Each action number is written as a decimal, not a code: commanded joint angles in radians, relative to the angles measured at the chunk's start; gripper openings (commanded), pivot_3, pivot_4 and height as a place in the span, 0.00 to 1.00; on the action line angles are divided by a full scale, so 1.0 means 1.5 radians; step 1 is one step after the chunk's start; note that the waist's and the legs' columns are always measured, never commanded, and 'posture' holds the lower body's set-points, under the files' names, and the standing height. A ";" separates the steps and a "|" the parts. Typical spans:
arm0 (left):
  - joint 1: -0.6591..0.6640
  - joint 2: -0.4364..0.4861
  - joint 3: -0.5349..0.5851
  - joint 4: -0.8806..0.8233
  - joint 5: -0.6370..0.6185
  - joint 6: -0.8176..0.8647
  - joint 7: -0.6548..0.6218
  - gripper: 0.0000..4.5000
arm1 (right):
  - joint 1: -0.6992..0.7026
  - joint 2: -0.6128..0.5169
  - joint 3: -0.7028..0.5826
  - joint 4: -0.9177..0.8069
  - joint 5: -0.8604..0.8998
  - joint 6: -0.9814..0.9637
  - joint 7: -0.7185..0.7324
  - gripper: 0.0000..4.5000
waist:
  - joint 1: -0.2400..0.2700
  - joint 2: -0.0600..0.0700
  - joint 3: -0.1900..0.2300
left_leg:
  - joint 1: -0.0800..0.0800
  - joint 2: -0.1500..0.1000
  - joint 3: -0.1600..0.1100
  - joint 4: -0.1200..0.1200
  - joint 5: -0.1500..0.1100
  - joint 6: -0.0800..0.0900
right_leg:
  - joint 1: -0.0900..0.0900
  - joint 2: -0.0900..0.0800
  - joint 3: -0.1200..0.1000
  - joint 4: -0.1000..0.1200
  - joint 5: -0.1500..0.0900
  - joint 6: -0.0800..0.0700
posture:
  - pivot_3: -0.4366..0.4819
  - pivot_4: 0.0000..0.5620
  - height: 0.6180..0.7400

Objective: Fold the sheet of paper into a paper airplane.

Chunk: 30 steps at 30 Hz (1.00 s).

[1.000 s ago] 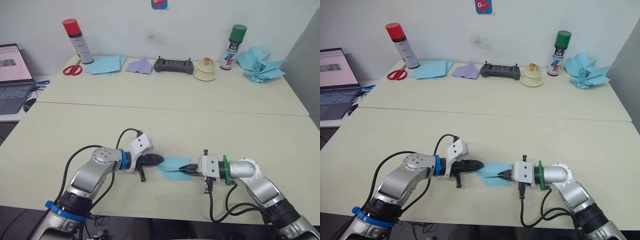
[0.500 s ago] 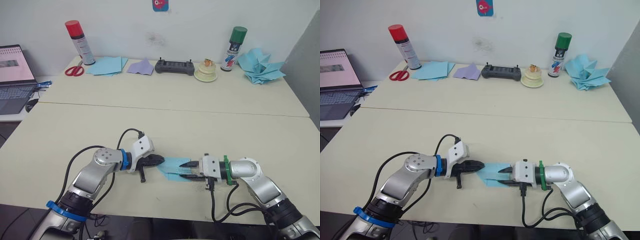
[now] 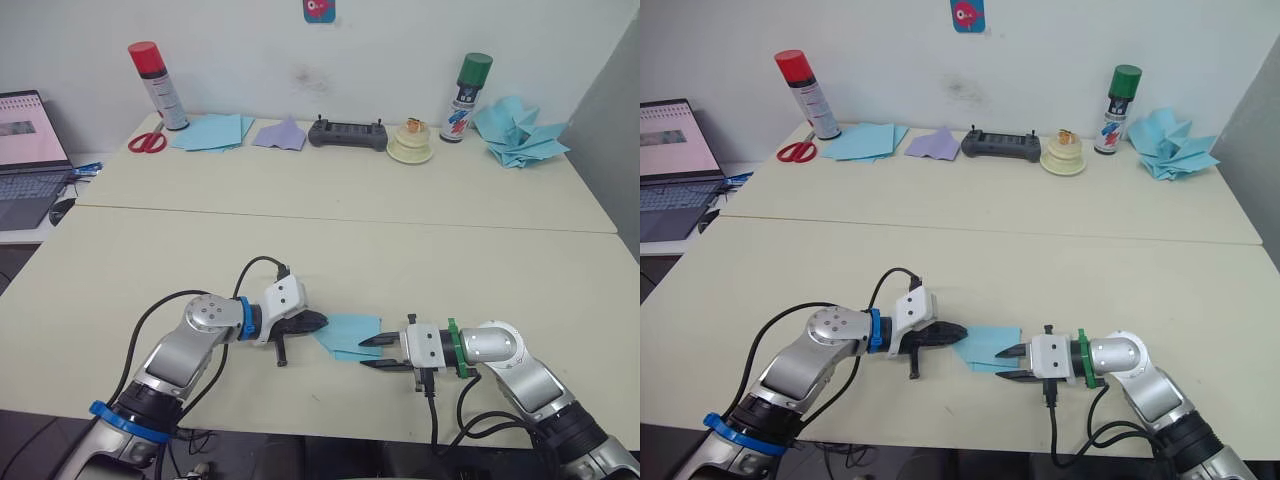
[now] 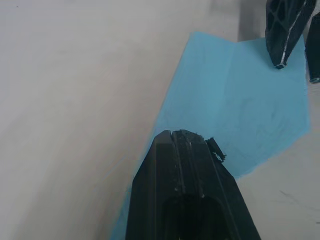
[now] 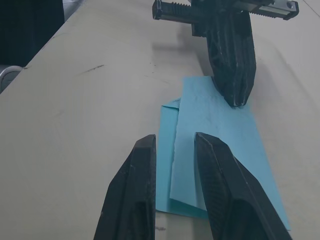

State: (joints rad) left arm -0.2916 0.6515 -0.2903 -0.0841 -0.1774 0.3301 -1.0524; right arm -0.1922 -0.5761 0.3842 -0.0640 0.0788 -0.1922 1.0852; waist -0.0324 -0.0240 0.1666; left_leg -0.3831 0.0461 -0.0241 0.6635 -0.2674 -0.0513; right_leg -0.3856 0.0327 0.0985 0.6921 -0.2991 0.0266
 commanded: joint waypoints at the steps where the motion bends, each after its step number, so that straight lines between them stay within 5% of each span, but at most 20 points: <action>1: 0.012 0.016 -0.025 0.009 0.035 -0.008 -0.011 0.00 | -0.007 0.004 -0.004 -0.007 -0.004 -0.010 -0.004 0.28 | 0.000 0.000 0.000 | 0.000 0.000 0.000 0.000 0.000 0.000 | 0.000 0.000 0.000 0.000 0.000 0.000 | 0.48 0.27 1.00; 7: 0.016 0.002 -0.034 0.065 0.060 -0.046 0.004 0.00 | -0.026 0.029 -0.010 0.006 0.000 0.001 -0.018 0.28 | 0.000 0.000 0.000 | 0.001 0.000 0.000 0.000 0.000 0.000 | 0.000 0.000 0.000 0.000 0.000 0.000 | 0.48 0.27 1.00; 12: 0.019 0.006 -0.029 0.074 0.061 -0.059 0.005 0.00 | -0.035 0.030 -0.031 -0.008 0.051 0.040 0.001 0.01 | 0.000 0.000 0.000 | 0.001 0.000 0.000 0.000 0.000 0.000 | 0.001 0.000 0.000 0.000 0.000 0.000 | 0.48 0.27 1.00; 17: 0.019 0.021 -0.018 0.087 0.063 -0.077 0.001 0.00 | -0.035 0.058 -0.062 -0.027 0.115 0.142 -0.032 0.01 | 0.000 0.000 0.000 | 0.001 0.000 0.000 0.000 0.000 0.000 | 0.001 0.000 0.000 0.000 0.000 0.000 | 0.48 0.27 1.00; 30: -0.002 0.055 -0.005 0.129 0.065 -0.095 -0.022 0.00 | -0.075 0.104 -0.054 0.037 0.024 0.167 -0.128 0.01 | -0.004 0.000 0.000 | 0.001 0.001 0.000 -0.001 0.000 0.000 | 0.000 0.001 0.000 0.000 0.000 0.000 | 0.48 0.27 1.00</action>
State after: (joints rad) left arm -0.3243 0.6935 -0.2941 0.0290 -0.1407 0.1629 -1.0831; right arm -0.2901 -0.4214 0.3150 -0.0125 0.1303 0.0785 0.9129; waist -0.0391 -0.0232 0.1660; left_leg -0.3812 0.0470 -0.0242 0.6625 -0.2674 -0.0512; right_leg -0.3855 0.0339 0.0985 0.6928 -0.2997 0.0259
